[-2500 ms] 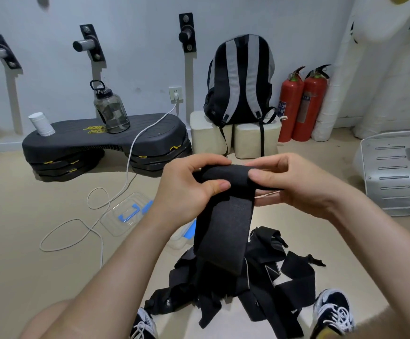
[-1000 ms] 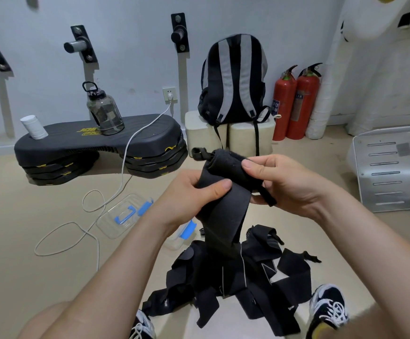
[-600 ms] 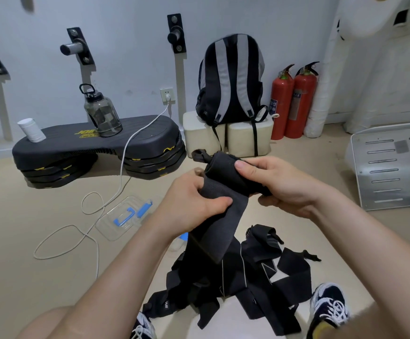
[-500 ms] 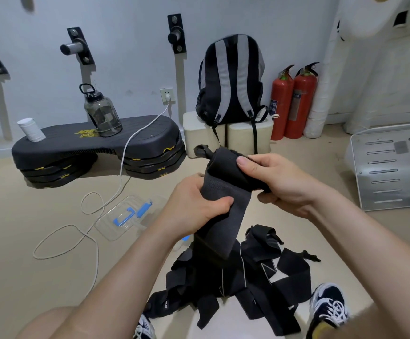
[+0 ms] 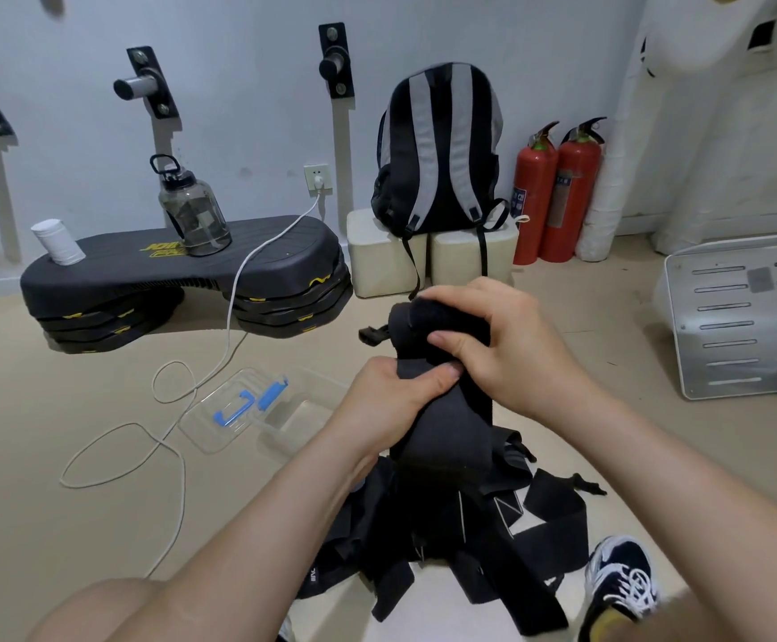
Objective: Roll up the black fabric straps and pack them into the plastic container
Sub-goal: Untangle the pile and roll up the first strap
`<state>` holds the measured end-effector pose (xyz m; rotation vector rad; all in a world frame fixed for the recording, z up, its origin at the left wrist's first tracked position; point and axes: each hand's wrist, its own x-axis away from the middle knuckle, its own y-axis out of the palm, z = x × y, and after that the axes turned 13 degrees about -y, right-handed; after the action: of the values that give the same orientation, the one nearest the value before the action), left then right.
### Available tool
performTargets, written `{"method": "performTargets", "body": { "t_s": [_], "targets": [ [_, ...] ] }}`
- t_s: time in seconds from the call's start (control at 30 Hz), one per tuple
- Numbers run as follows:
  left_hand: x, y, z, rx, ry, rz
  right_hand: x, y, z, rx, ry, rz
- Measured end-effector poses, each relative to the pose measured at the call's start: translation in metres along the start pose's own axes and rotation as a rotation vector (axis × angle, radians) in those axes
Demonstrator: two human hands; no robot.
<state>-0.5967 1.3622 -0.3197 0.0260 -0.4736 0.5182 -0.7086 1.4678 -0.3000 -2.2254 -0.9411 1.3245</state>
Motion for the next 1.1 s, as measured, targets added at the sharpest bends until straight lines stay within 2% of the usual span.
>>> {"method": "performTargets", "body": {
  "t_s": [0.13,0.2,0.27,0.4,0.5,0.63,0.67,0.77,0.83,1.0,1.1],
  "targets": [
    [0.006,-0.009,0.011,-0.039,0.092,0.034,-0.004,-0.009,0.006,0.036,-0.037,0.024],
    [0.007,-0.021,0.02,0.067,0.139,0.089,-0.006,-0.016,0.008,0.002,-0.027,0.043],
    [0.007,-0.032,0.026,0.197,0.171,0.056,-0.007,-0.019,0.006,-0.082,-0.032,0.017],
    [0.014,-0.033,0.029,-0.089,0.385,-0.043,-0.005,-0.013,-0.004,-0.24,-0.052,-0.108],
    [0.014,-0.029,0.031,-0.182,0.452,0.026,-0.005,-0.012,-0.008,-0.309,0.016,-0.12],
    [0.009,-0.033,0.031,0.028,0.416,0.203,-0.007,-0.018,-0.004,-0.245,0.287,0.12],
    [0.008,-0.034,0.031,0.076,0.405,0.227,-0.007,-0.019,-0.002,-0.256,0.348,0.125],
    [0.009,-0.034,0.032,0.189,0.372,0.234,-0.003,-0.016,0.001,-0.422,0.471,-0.068],
    [0.011,-0.034,0.034,0.253,0.353,0.205,0.0,-0.01,-0.001,-0.49,0.464,-0.163],
    [0.011,-0.032,0.036,0.312,0.316,0.18,-0.004,-0.004,-0.004,-0.578,0.51,0.025],
    [0.01,-0.033,0.034,0.313,0.308,0.186,-0.003,-0.004,-0.006,-0.643,0.526,-0.052]
  ]
}}
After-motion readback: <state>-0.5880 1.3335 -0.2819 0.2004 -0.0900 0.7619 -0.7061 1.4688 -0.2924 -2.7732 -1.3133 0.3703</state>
